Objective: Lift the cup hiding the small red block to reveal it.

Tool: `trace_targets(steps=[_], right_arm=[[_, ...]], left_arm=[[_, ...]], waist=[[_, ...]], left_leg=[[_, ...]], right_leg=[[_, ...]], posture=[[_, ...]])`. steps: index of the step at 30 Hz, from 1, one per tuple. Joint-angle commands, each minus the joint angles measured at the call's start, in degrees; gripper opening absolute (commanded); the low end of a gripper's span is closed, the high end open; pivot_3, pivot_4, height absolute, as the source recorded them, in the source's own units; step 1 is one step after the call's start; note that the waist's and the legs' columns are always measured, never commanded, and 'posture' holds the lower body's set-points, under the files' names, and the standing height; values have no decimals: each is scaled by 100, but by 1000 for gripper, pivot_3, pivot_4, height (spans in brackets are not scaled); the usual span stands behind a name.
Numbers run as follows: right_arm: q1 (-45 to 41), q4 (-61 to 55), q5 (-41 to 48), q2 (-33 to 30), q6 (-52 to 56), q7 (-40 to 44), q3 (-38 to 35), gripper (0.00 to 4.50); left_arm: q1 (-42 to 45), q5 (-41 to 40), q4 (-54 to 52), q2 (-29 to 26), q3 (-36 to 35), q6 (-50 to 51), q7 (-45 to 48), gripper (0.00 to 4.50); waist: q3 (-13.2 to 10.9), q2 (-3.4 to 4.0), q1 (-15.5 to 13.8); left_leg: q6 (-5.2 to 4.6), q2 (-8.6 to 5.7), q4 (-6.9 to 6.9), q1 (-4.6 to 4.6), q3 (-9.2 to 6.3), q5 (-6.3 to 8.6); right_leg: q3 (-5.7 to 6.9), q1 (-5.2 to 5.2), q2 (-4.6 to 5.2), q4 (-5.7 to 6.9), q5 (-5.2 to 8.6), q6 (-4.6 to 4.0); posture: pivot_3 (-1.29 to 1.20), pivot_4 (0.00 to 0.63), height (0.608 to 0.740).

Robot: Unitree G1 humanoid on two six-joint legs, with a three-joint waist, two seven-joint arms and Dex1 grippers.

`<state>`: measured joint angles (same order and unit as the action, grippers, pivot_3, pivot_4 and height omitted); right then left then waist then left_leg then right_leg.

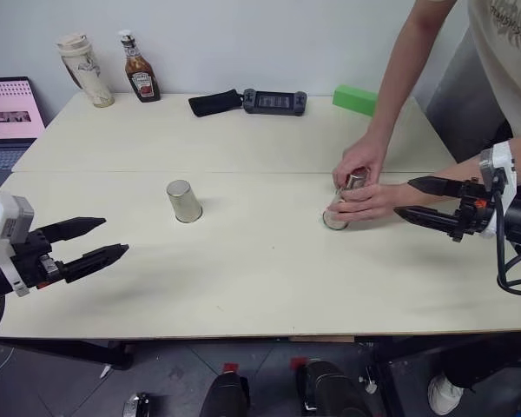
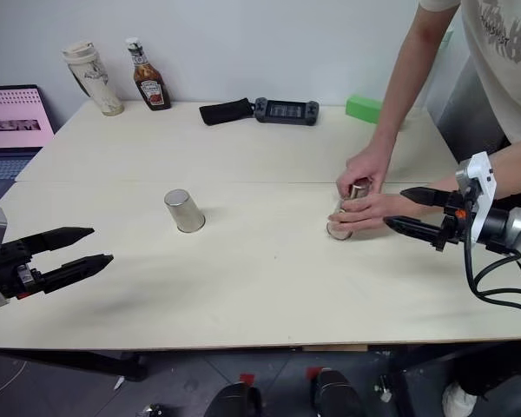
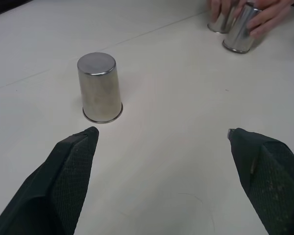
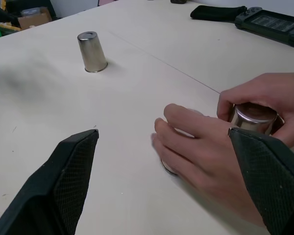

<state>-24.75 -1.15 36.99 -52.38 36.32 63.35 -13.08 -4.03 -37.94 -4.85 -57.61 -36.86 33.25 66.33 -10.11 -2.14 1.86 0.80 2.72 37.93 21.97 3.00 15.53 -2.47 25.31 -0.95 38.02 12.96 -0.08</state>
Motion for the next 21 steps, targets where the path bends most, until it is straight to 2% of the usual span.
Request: trace_targets(steps=[1, 21], right_arm=[[-56, -138, -43, -45, -89, -23, -91, 4488], [-165, -62, -143, 44, -157, -80, -9, 4488]], left_arm=[[27, -4, -149, -36, -50, -32, -39, 4500], [-71, -21, -173, -59, -125, -8, -22, 4500]], waist=[[0, 0, 0], [0, -1, 0]], left_leg=[[0, 0, 0, 0, 0, 0], [0, 0, 1, 0, 3, 0]], right_leg=[[0, 0, 0, 0, 0, 0], [-2, 0, 0, 0, 0, 0]], posture=[[0, 150, 740], [0, 150, 740]])
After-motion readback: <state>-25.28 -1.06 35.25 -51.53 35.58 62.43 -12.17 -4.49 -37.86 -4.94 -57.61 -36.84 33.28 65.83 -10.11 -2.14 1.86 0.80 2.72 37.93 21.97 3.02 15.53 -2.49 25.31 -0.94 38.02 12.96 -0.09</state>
